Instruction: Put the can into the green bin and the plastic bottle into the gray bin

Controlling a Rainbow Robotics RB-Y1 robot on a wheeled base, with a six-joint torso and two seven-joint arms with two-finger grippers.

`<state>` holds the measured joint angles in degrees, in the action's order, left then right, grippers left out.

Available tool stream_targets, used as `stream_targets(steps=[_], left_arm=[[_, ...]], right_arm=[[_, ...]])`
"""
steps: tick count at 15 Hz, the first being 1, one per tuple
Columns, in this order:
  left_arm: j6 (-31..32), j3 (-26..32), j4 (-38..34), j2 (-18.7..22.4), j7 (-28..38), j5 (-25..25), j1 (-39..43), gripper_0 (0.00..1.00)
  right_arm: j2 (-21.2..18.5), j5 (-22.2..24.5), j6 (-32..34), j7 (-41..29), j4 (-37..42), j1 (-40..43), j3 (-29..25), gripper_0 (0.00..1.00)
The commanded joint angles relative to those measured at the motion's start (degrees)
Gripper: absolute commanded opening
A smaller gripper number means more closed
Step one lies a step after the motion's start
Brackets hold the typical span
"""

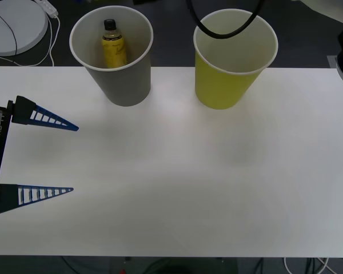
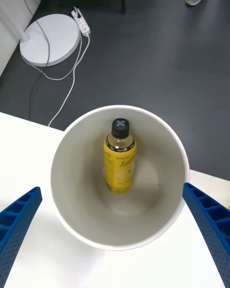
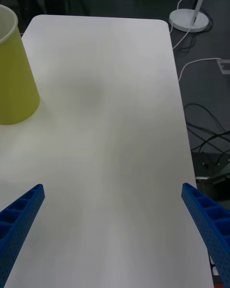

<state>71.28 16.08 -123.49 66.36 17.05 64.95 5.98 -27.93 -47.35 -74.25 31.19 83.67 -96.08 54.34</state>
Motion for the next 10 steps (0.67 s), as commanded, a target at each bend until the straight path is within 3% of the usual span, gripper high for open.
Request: stream_targets(steps=[1, 10], left_arm=[[0.0, 0.0, 0.0, 0.0, 0.0, 0.0, 0.0, 1.00], [0.0, 0.0, 0.0, 0.0, 0.0, 0.0, 0.0, 1.00]], right_arm=[[-3.7, 0.4, 0.0, -0.7, 7.6, 3.2, -0.7, 1.00], [-16.0, 4.6, 1.7, -1.0, 31.6, 15.9, -3.3, 1.00]])
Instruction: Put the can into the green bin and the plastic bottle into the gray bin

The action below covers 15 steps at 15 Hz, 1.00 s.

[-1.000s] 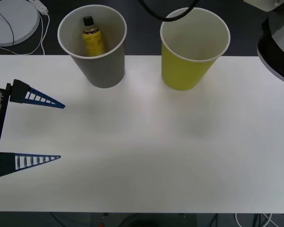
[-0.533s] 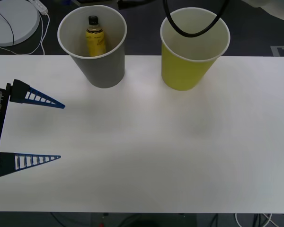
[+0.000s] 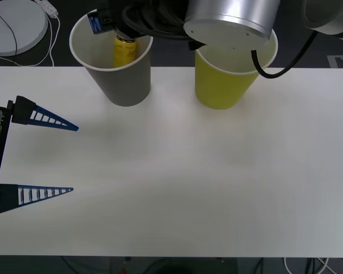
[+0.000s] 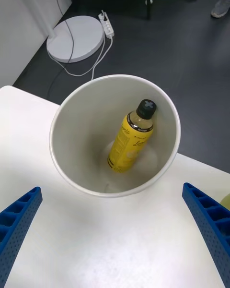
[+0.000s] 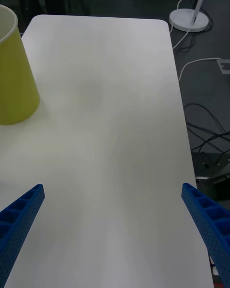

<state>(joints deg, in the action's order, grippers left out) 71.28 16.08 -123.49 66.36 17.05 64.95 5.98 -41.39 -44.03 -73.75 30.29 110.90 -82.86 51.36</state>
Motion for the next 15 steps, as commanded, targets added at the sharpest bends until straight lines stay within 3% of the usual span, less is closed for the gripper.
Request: stream_targets(steps=[1, 6, 15], left_arm=[[0.0, 0.0, 0.0, 0.0, 0.0, 0.0, 0.0, 1.00], [0.0, 0.0, 0.0, 0.0, 0.0, 0.0, 0.0, 1.00], [0.0, 0.0, 0.0, 0.0, 0.0, 0.0, 0.0, 1.00]], right_arm=[[-4.1, 2.1, 2.2, 0.0, 7.0, 4.4, -0.5, 1.00], [-11.0, 7.3, 7.2, 0.2, 17.6, 12.6, -0.8, 1.00], [-20.4, 18.7, 21.5, 0.2, 29.4, 27.1, -0.8, 1.00]])
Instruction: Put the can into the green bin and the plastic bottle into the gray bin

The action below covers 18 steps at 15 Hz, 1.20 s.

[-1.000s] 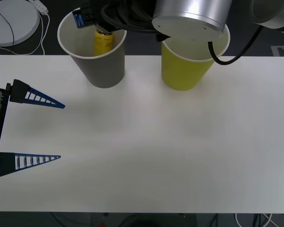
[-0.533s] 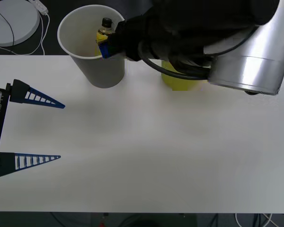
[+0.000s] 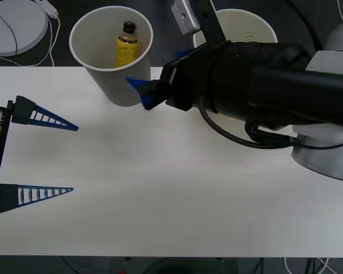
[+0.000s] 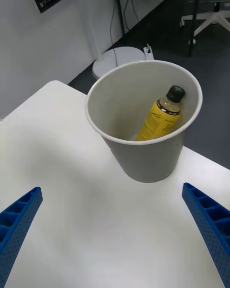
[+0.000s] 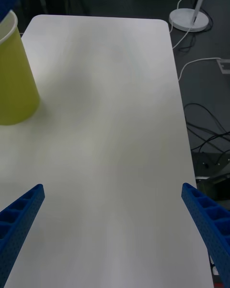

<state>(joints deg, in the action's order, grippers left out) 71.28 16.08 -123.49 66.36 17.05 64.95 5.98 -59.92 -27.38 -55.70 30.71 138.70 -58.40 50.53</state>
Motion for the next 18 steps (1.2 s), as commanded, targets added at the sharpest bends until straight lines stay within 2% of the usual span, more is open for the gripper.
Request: stream_targets(steps=[1, 8, 12, 18], left_arm=[[0.0, 0.0, 0.0, 0.0, 0.0, 0.0, 0.0, 1.00], [0.0, 0.0, 0.0, 0.0, 0.0, 0.0, 0.0, 1.00], [0.0, 0.0, 0.0, 0.0, 0.0, 0.0, 0.0, 1.00], [0.0, 0.0, 0.0, 0.0, 0.0, 0.0, 0.0, 1.00]], right_arm=[[-3.0, 3.4, 6.0, -0.2, 2.2, 4.3, -0.1, 1.00], [-9.0, 9.8, 24.8, -2.0, 1.8, 11.2, -0.1, 1.00], [-11.5, 14.0, 41.1, -2.8, -3.2, 15.2, 0.0, 1.00], [-16.6, 26.1, 64.8, -3.3, -11.1, 20.8, 0.0, 1.00]])
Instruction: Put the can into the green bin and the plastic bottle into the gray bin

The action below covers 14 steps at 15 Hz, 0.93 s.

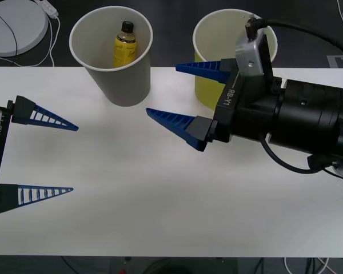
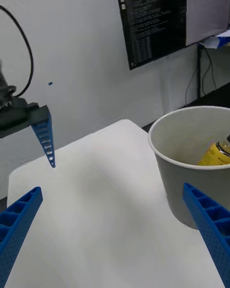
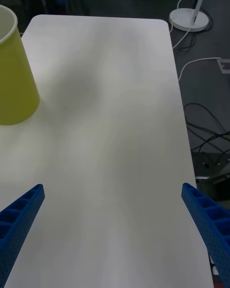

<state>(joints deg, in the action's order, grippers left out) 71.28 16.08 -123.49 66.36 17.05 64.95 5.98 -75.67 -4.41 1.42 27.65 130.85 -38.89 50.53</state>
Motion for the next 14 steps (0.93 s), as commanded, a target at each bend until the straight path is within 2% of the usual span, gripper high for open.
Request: stream_targets(steps=[1, 4, 9, 14], left_arm=[[0.0, 0.0, 0.0, 0.0, 0.0, 0.0, 0.0, 1.00], [0.0, 0.0, 0.0, 0.0, 0.0, 0.0, 0.0, 1.00], [0.0, 0.0, 0.0, 0.0, 0.0, 0.0, 0.0, 1.00], [0.0, 0.0, 0.0, 0.0, 0.0, 0.0, 0.0, 1.00]], right_arm=[[-1.2, 3.5, 11.8, -0.1, -5.0, 1.8, 0.0, 1.00], [-2.8, 8.4, 22.8, -0.6, -10.0, 3.2, 0.0, 1.00], [-4.4, 12.6, 39.9, -1.7, -18.5, 4.8, 0.0, 1.00], [-6.4, 13.8, 49.5, -3.6, -22.3, 6.5, -0.1, 1.00]])
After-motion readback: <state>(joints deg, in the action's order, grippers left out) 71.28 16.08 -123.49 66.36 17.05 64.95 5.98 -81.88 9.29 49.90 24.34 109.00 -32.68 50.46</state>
